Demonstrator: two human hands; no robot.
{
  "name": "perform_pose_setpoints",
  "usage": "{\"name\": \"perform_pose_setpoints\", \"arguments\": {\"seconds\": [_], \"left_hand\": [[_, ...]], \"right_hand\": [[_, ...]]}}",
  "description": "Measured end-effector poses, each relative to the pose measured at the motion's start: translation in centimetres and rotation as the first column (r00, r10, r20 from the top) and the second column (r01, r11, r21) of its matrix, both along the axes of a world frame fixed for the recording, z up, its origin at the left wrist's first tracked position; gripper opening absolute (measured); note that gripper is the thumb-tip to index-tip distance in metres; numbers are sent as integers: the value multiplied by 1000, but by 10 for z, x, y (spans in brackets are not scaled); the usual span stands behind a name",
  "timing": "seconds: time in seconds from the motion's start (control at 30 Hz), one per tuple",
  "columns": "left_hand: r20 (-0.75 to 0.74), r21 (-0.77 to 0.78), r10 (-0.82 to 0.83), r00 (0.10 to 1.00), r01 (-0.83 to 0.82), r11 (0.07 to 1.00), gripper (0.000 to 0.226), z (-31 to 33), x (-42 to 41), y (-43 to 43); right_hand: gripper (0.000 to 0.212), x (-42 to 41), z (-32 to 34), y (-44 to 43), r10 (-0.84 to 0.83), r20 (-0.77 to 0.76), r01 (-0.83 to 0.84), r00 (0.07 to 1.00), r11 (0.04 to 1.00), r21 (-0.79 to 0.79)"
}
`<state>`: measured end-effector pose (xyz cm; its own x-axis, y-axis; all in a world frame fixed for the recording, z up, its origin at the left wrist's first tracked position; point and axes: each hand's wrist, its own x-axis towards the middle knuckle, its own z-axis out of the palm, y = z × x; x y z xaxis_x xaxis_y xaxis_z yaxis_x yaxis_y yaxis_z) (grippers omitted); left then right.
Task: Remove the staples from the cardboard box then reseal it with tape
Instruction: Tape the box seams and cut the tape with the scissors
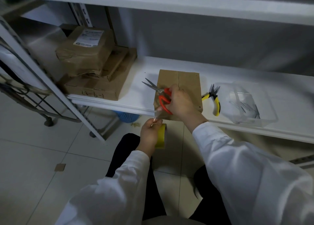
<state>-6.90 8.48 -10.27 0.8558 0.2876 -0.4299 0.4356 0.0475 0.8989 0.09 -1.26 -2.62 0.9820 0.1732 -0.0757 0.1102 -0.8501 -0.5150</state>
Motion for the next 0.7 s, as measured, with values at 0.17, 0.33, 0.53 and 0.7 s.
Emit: {"name": "perform_pose_setpoints", "arguments": {"seconds": [0.17,0.33,0.53,0.7], "left_hand": [[-39,-97,46,998,-50,994,17,4,2,-2],[-42,-106,65,997,-69,992,24,7,1,-3],[-39,-131,93,995,-97,987,25,9,-3,-2],[-66,-138,85,994,-94,986,26,12,-4,0]], "right_hand": [[57,-6,29,-15,-4,-106,24,994,983,181],[62,-19,47,-38,30,-276,15,961,987,162],[29,-42,57,-62,167,-473,-214,865,976,-48],[27,-51,57,-71,220,-510,-283,831,958,-49]]}}
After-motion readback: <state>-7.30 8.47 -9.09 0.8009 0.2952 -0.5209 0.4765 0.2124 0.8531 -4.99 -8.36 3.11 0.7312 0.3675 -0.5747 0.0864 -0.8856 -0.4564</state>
